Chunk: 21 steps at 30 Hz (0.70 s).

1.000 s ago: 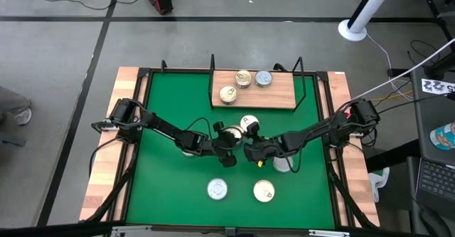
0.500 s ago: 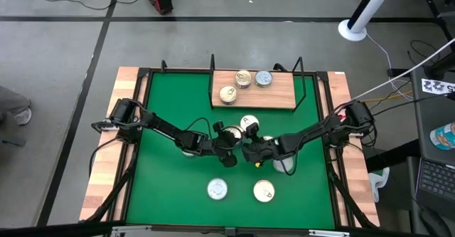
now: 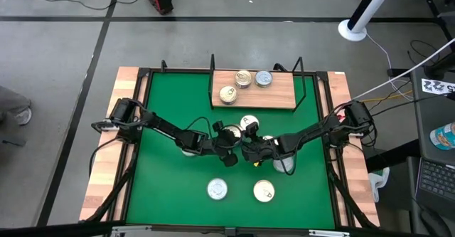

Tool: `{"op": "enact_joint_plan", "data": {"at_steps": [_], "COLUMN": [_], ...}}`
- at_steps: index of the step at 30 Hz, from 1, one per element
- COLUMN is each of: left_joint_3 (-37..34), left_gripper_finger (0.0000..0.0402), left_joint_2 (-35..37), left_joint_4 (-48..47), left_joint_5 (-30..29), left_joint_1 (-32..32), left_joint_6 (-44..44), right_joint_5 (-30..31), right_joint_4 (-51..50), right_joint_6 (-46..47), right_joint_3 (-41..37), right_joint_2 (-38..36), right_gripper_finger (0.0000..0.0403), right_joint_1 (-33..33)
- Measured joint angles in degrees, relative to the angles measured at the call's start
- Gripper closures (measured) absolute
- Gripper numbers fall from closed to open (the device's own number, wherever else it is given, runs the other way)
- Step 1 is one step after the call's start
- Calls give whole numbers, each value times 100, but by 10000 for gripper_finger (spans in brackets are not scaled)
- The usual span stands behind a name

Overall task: Stack canned seafood by type on shelf
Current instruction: Stack the blue tuna can on top of the blue can on the shelf

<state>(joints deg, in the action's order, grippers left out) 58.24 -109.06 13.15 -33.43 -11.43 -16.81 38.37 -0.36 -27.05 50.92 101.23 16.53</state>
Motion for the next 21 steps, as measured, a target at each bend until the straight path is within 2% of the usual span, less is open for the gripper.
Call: {"op": "enact_joint_plan", "data": {"at_steps": [13,21], "left_joint_3": [0,0], "left_gripper_finger": [400,400], "left_joint_2": [252,289], "left_joint_4": [-56,-55], "left_joint_5": [63,380], "left_joint_1": [8,23], "left_joint_6": [-134,-259], "right_joint_5": [2,-50], "right_joint_4": [30,130], "right_joint_6": [-67,-71], "right_joint_3": [0,0], "right_joint_2": [0,-2], "right_gripper_finger": [126,126], "right_joint_1": [0,0]}}
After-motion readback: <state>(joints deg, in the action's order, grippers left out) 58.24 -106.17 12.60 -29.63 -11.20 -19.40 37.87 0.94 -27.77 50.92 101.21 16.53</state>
